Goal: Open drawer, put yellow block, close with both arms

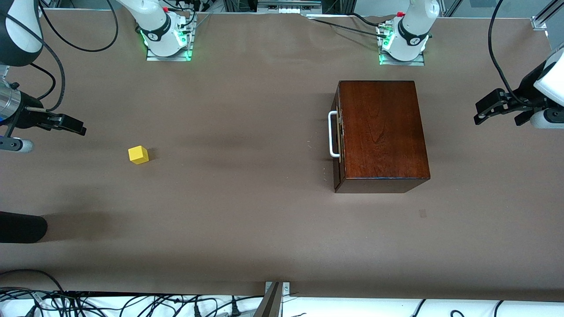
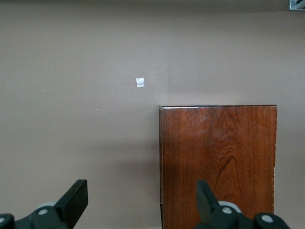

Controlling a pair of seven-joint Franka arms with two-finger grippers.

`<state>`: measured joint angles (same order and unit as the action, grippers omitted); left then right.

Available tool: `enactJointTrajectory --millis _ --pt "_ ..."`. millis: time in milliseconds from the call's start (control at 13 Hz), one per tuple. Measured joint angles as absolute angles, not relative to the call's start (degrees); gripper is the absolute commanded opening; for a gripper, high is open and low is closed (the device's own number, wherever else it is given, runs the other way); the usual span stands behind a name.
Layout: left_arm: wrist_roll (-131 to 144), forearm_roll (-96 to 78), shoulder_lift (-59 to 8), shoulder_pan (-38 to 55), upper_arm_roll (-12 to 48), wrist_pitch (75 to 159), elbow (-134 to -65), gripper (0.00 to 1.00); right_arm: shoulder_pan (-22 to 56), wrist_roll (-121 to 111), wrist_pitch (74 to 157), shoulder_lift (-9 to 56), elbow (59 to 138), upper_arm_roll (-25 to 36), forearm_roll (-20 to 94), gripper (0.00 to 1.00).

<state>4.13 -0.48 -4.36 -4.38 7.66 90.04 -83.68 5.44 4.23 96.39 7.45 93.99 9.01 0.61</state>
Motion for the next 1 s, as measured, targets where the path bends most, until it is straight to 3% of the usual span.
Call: enactJointTrajectory --millis 1000 --pt "4.0 -0.5 -3.4 -4.4 8.2 91.4 -83.7 1.0 5.4 4.2 96.5 8.0 93.7 9.0 0.6 1.0"
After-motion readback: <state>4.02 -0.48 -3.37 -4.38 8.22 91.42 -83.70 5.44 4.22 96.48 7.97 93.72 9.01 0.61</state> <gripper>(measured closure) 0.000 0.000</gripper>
